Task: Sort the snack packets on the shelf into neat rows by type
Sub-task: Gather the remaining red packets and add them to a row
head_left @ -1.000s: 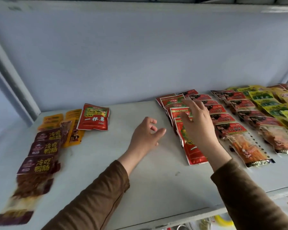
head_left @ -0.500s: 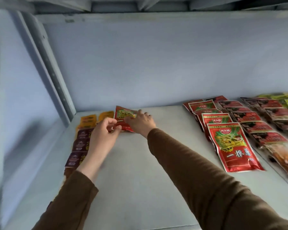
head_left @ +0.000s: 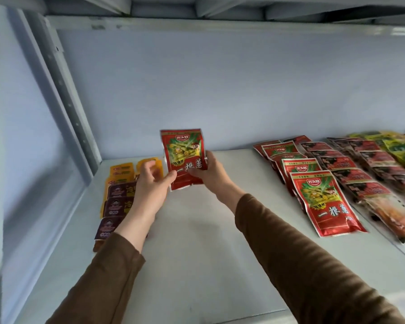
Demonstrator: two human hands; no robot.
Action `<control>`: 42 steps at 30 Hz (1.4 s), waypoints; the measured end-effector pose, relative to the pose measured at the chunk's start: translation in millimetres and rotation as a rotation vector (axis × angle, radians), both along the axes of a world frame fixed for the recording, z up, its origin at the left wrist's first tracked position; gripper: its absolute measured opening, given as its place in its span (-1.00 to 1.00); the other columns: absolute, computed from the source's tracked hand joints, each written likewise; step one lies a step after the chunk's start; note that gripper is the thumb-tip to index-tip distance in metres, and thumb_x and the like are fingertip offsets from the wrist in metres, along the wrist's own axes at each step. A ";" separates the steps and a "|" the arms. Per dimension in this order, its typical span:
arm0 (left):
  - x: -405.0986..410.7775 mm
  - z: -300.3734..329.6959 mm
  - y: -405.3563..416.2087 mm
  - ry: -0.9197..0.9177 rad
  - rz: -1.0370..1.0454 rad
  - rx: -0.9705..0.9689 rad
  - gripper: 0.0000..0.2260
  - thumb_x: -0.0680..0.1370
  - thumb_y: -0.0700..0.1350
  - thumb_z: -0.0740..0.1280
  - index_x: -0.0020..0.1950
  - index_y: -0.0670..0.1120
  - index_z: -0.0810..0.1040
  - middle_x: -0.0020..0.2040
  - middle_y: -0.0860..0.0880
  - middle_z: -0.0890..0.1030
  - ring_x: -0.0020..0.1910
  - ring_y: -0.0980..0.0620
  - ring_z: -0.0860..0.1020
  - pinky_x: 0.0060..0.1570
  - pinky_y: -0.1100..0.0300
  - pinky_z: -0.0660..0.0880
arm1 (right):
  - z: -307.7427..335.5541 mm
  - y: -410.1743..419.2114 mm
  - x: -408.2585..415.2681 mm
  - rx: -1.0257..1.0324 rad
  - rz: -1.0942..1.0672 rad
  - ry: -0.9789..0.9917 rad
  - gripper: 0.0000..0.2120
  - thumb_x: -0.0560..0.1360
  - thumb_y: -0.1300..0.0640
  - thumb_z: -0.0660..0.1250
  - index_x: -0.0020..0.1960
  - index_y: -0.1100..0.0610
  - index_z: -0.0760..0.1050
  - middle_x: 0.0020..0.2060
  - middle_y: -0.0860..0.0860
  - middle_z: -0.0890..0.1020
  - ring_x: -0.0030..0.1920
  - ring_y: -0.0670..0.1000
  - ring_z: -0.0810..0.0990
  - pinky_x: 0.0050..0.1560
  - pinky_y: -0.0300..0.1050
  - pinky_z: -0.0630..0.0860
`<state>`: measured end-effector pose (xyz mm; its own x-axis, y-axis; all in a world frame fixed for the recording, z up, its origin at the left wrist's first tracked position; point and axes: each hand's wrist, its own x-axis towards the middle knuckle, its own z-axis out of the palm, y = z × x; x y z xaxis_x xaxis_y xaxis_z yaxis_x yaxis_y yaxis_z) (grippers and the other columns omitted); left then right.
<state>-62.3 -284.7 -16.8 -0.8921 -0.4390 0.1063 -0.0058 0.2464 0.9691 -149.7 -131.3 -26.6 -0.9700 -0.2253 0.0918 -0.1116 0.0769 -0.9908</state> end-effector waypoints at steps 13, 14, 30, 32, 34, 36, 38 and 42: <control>24.1 3.1 133.4 0.129 -0.343 0.237 -0.70 0.54 -0.22 0.47 0.22 0.03 0.56 0.00 0.01 0.75 -0.06 0.03 0.73 -0.22 0.24 0.62 | 27.1 153.4 89.8 -0.062 -0.068 0.037 -0.67 0.60 0.05 0.35 0.35 0.02 0.43 0.11 0.01 0.69 0.05 0.03 0.71 0.03 0.10 0.67; 29.8 1.8 151.6 0.135 -0.374 0.244 -0.69 0.54 -0.22 0.48 0.22 0.03 0.54 0.00 0.00 0.75 -0.05 0.00 0.73 -0.20 0.21 0.63 | 26.5 172.2 95.9 -0.067 -0.082 0.054 -0.69 0.60 0.07 0.35 0.33 -0.02 0.44 0.09 -0.02 0.70 0.02 0.01 0.72 -0.02 0.09 0.68; 60.2 -38.2 341.2 -0.102 -0.216 -0.124 -0.35 0.46 0.04 0.55 0.50 0.04 0.39 -0.01 0.04 0.61 -0.03 0.10 0.63 -0.14 0.21 0.53 | -24.1 375.8 110.0 0.611 -0.240 0.262 -0.42 0.53 -0.08 0.41 0.48 -0.05 0.29 -0.12 -0.28 0.50 -0.22 -0.24 0.48 -0.33 -0.35 0.33; 57.3 -35.4 344.2 -0.125 -0.181 -0.241 -0.35 0.46 0.05 0.54 0.50 0.03 0.39 -0.04 0.07 0.59 -0.04 0.08 0.61 -0.06 0.11 0.58 | -22.1 377.3 109.9 0.664 -0.244 0.296 -0.43 0.53 -0.09 0.40 0.47 -0.04 0.31 -0.03 -0.19 0.56 -0.15 -0.15 0.50 -0.28 -0.31 0.33; 57.3 -33.0 346.0 -0.140 -0.151 -0.365 -0.37 0.46 0.09 0.54 0.48 0.04 0.41 -0.09 0.12 0.57 -0.08 0.10 0.60 -0.11 0.14 0.55 | -20.8 377.8 108.9 0.730 -0.231 0.325 -0.47 0.54 -0.11 0.39 0.45 -0.03 0.36 0.10 -0.08 0.62 0.01 -0.05 0.58 -0.12 -0.21 0.36; 59.2 -32.9 346.0 -0.147 -0.141 -0.432 -0.41 0.46 0.11 0.54 0.43 0.05 0.45 -0.13 0.15 0.56 -0.14 0.15 0.58 -0.24 0.25 0.44 | -20.9 378.5 108.7 0.775 -0.221 0.337 -0.48 0.54 -0.13 0.38 0.44 -0.01 0.39 0.18 -0.03 0.58 0.14 0.03 0.58 -0.03 -0.13 0.41; 60.5 -33.6 344.4 -0.166 -0.150 -0.437 -0.45 0.46 0.10 0.54 0.40 0.05 0.46 -0.13 0.11 0.57 -0.15 0.15 0.58 -0.27 0.27 0.40 | -20.5 378.3 110.5 0.798 -0.226 0.343 -0.47 0.54 -0.15 0.37 0.45 0.01 0.41 0.21 -0.01 0.52 0.10 0.07 0.61 0.03 -0.07 0.51; 62.4 -31.4 344.7 -0.165 -0.155 -0.454 -0.48 0.48 0.10 0.52 0.38 0.04 0.47 -0.08 0.11 0.57 -0.13 0.17 0.57 -0.28 0.30 0.39 | -19.1 377.4 112.9 0.843 -0.227 0.386 -0.47 0.55 -0.14 0.37 0.44 0.05 0.43 0.26 0.00 0.46 0.08 0.09 0.62 0.08 -0.01 0.59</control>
